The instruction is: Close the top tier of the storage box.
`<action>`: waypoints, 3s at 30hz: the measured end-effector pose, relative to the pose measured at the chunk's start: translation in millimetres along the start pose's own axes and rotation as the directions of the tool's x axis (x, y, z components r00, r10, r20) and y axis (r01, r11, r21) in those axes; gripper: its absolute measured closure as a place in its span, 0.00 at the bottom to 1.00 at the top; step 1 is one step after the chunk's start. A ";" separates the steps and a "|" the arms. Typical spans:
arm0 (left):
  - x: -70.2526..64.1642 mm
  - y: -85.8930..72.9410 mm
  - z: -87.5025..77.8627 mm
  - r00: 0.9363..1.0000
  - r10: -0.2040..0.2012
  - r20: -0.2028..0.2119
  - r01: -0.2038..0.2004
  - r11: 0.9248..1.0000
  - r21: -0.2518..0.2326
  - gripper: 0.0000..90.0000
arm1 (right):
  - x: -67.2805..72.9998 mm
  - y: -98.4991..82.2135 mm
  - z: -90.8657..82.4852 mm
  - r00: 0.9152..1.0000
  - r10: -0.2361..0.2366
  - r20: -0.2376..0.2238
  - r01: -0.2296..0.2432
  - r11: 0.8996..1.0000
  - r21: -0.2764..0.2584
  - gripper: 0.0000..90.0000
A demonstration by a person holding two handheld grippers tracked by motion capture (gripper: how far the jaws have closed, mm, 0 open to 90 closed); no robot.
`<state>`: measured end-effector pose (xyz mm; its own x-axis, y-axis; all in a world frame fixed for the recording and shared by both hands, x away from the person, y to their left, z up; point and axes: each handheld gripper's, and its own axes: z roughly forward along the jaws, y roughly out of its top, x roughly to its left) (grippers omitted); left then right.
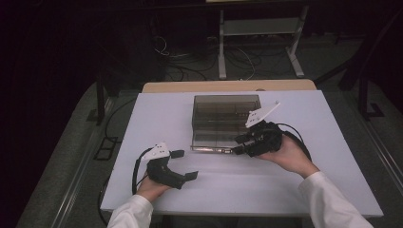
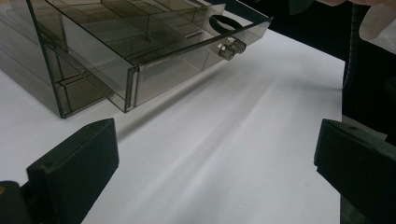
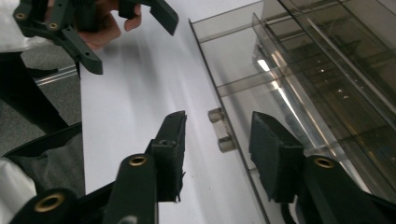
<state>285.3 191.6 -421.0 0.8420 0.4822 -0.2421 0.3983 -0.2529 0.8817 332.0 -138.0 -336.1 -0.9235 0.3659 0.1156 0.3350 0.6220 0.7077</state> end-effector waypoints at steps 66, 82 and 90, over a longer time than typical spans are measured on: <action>-1.2 0.0 0.3 1.000 0.005 0.003 -0.006 1.000 0.006 0.00 | 16.3 -13.0 58.5 1.000 0.031 0.004 -0.031 0.994 0.107 0.99; -1.0 0.0 0.4 1.000 0.006 0.002 -0.006 1.000 0.007 0.00 | 12.6 -13.5 60.1 0.998 0.038 0.040 -0.043 0.993 0.111 0.99; -1.1 0.0 0.4 1.000 0.006 0.002 -0.006 1.000 0.007 0.00 | 10.3 -13.7 59.4 0.998 0.043 0.049 -0.048 0.993 0.108 0.99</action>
<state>284.5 190.7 -420.8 0.8452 0.4788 -0.2373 0.3954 -0.2617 0.8804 329.0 -101.6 -386.0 -0.8978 0.4260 0.1117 0.3976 0.6750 0.6216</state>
